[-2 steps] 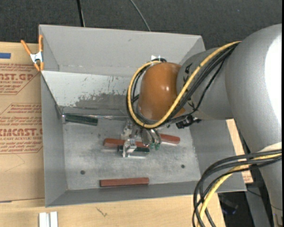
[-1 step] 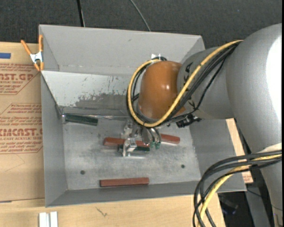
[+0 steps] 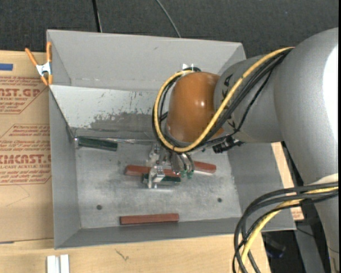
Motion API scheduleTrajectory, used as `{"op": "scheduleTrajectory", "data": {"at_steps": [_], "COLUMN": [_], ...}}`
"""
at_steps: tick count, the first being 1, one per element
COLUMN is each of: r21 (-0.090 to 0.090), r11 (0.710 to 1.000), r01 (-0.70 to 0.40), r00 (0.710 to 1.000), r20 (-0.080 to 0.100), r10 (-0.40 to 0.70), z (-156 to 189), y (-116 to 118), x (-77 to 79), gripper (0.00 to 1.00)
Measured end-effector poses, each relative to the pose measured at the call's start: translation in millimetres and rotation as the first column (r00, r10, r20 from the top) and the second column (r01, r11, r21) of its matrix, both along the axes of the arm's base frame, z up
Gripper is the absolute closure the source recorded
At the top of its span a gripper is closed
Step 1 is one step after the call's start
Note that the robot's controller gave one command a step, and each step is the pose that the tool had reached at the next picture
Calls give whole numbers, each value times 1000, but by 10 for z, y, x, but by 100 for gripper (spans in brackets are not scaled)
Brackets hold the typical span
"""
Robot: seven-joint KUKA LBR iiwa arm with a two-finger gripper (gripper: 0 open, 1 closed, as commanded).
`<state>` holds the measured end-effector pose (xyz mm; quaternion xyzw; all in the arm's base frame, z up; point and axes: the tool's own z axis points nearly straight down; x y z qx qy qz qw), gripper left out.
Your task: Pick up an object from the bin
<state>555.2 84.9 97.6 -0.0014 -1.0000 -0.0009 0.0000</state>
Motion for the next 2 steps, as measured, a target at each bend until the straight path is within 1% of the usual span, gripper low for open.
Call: {"op": "scheduleTrajectory", "data": {"at_steps": [2], "r21": [0], "r11": [1000], "r01": [0], "r00": [1000], "r20": [1], "r10": [0], "z": [139], "y": [0], "x": [2], "gripper": [100]}}
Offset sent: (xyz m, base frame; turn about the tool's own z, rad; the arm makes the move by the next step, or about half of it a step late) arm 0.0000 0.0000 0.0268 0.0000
